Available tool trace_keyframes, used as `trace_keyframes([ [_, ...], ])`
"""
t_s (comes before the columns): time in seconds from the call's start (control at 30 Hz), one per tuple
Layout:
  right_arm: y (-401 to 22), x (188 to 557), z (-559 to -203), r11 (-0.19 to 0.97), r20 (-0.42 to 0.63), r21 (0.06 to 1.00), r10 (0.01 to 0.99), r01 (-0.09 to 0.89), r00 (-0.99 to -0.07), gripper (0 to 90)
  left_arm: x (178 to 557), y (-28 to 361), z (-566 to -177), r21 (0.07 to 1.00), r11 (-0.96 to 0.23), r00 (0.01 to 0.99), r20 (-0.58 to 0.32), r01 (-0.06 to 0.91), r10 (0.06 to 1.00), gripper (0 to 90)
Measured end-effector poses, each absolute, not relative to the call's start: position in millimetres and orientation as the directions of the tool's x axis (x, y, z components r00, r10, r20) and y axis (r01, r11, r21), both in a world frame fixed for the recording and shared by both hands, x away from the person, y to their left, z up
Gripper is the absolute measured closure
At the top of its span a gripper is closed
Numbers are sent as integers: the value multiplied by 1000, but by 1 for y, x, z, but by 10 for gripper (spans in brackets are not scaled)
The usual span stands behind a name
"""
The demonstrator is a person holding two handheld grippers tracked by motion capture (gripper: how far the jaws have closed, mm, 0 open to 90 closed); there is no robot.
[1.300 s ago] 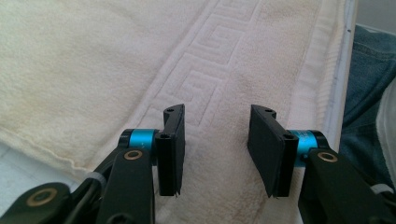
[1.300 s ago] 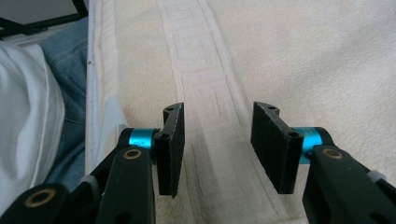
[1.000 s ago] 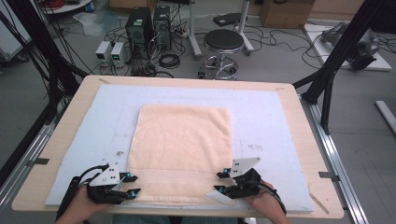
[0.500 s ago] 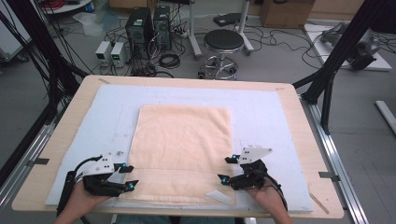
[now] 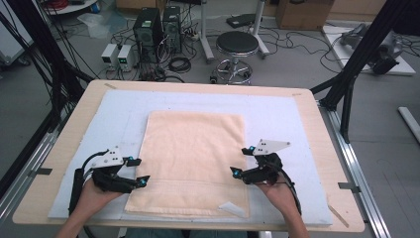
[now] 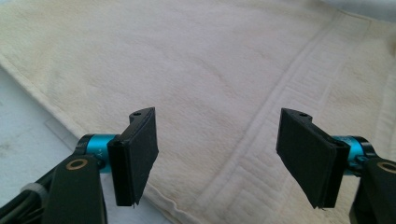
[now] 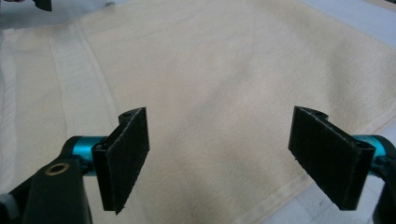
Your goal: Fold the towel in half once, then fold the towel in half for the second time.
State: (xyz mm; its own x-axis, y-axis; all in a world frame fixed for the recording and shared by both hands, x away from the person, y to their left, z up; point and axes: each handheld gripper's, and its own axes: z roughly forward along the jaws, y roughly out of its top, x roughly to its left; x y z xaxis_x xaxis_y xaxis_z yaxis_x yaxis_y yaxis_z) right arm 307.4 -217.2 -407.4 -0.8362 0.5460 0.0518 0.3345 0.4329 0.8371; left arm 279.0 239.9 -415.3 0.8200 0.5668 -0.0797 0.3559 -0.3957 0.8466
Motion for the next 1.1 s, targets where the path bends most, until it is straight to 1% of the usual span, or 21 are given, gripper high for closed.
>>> trace_keyframes([
  [0.13,-211,315,-406,445,31,834,552,326,-833,196,284,238,-412,846,-400,817,-71,354,572,279],
  [0.27,-204,318,-406,463,16,829,542,314,-840,196,281,240,-410,852,-390,812,-67,349,580,263],
  [0.5,-195,317,-410,505,4,803,525,315,-851,196,279,245,-413,852,-381,803,-74,359,591,251],
  [0.67,-194,315,-410,508,5,802,519,313,-855,195,280,242,-414,849,-388,808,-74,359,585,250],
  [0.8,-198,316,-409,492,17,810,525,320,-851,194,286,241,-413,843,-402,813,-69,358,579,254],
  [0.9,-202,318,-407,486,16,813,531,320,-847,195,292,244,-412,838,-403,804,-68,367,591,260],
  [0.97,-204,321,-404,493,-5,812,541,312,-841,205,297,248,-411,839,-394,794,-72,376,604,266],
  [1.0,-205,323,-402,486,-6,817,544,309,-839,225,300,249,-409,836,-395,791,-74,381,607,266],
  [1.1,-205,333,-395,492,-22,815,555,307,-832,223,311,250,-404,838,-379,774,-79,393,628,266],
])
